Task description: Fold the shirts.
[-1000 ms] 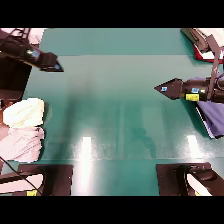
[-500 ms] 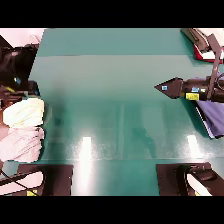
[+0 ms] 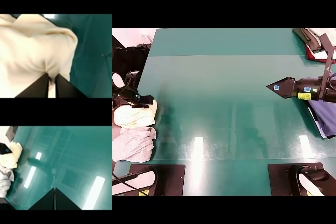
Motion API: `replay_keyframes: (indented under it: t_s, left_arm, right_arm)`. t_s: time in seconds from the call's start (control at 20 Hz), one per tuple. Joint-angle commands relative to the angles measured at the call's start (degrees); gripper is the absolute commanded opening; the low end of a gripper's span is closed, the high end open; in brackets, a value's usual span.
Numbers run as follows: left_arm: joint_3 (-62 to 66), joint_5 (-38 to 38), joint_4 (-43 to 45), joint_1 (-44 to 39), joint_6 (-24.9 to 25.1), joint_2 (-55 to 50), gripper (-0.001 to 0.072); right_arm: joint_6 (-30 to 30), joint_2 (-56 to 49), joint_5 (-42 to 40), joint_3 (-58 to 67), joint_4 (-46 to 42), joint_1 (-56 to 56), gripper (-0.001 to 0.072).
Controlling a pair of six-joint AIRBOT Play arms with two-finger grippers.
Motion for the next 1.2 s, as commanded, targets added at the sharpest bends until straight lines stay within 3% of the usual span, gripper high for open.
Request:
replay_keyframes:
  t_s: [0.0, 0.2, 0.35, 0.45, 0.75, 0.95, 1.1, 1.15]
  left_arm:
    - [1.86, -0.31, -1.25, 0.07, 0.61, 1.27, 0.0033]
    - [17.62, -8.81, -19.04, 0.02, 8.0, 7.3, 0.0033]
    - [33.24, -19.54, -38.71, 0.02, 8.63, 9.55, 0.0032]
    - [40.37, -21.22, -49.81, -0.7, 9.44, 10.29, 0.0032]
    - [45.66, -14.95, -46.77, -21.49, 15.08, 7.48, 0.0032]
    - [45.66, -18.16, -40.35, -32.72, 15.45, -3.56, 0.0033]
    - [45.66, -16.65, -39.93, -35.52, 15.43, -13.9, 0.0036]
    - [45.66, -15.39, -39.93, -35.5, 15.37, -16.94, 0.0237]
  right_arm:
    - [0.02, 0.02, -1.05, 0.0, 0.52, 0.04, 0.0017]
    - [0.02, 0.0, -7.43, 3.43, 0.42, -0.76, 0.0017]
    - [0.0, -0.04, -9.66, 8.66, 0.33, -3.78, 0.0017]
    - [0.0, -0.02, -9.53, 11.47, 0.31, -6.12, 0.0017]
    - [0.0, -0.02, -7.02, 17.97, 0.35, -10.21, 0.0018]
    - [0.0, -0.02, -4.74, 19.71, 0.31, -10.19, 0.0018]
    - [0.0, 0.02, -2.21, 19.69, 0.37, -10.19, 0.0018]
    - [0.0, 0.02, -1.07, 19.69, 0.31, -10.19, 0.0018]
